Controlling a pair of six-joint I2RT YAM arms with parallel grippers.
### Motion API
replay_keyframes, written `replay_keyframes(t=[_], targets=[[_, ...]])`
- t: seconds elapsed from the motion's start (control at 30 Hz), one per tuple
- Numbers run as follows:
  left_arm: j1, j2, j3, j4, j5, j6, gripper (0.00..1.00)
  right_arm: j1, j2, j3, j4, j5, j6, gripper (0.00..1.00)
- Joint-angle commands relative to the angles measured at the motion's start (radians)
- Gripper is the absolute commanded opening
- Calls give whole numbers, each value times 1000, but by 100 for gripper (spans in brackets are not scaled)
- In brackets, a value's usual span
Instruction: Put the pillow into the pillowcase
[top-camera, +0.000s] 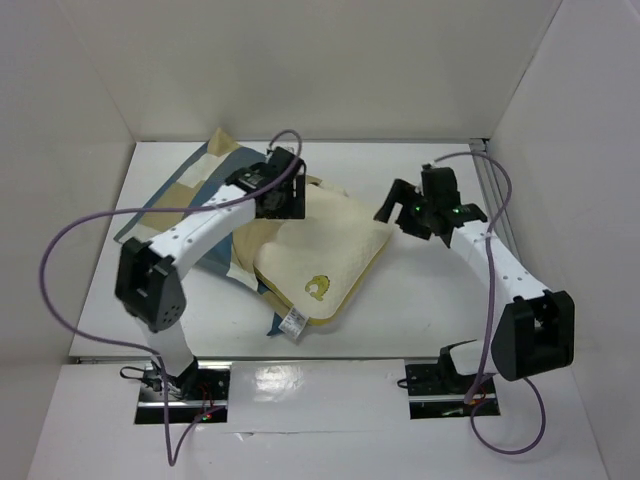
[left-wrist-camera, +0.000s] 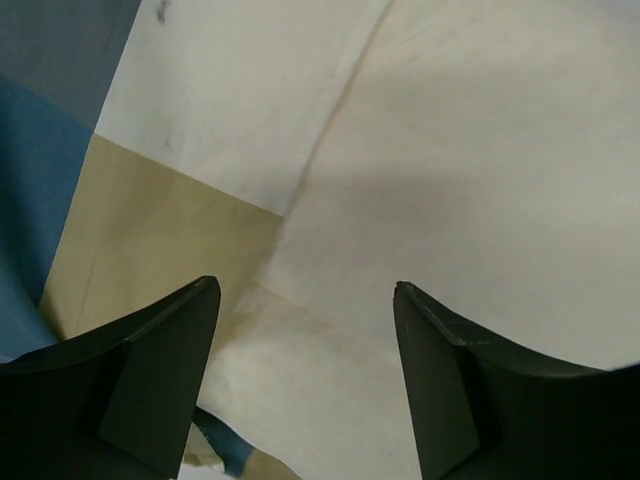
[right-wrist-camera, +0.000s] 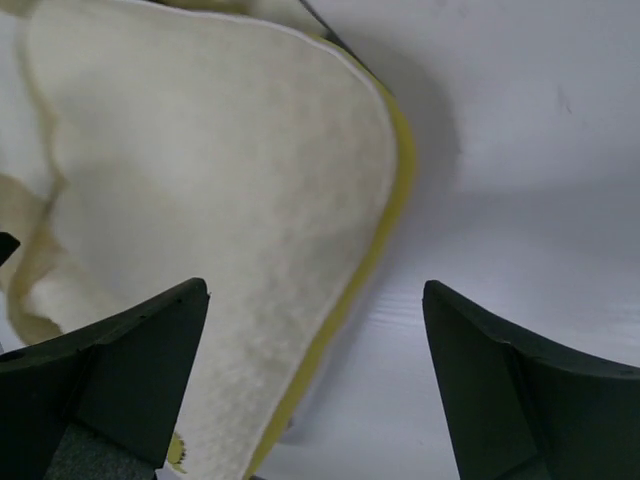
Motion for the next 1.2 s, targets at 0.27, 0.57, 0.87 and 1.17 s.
replay_keyframes(t=[0.27, 0.57, 0.87, 1.17], targets=[[-52, 264, 106, -186, -375, 81, 83, -101, 13, -279, 226, -344, 166, 96], [-26, 328, 150, -258, -452, 16, 53, -44, 67, -343, 381, -387, 218, 97], [-55, 252, 291, -241, -98, 157, 0, 70, 246, -276, 706, -446, 325, 56], [-25, 57, 598, -85, 590, 150, 0, 105, 48, 117, 480, -358, 221, 0]])
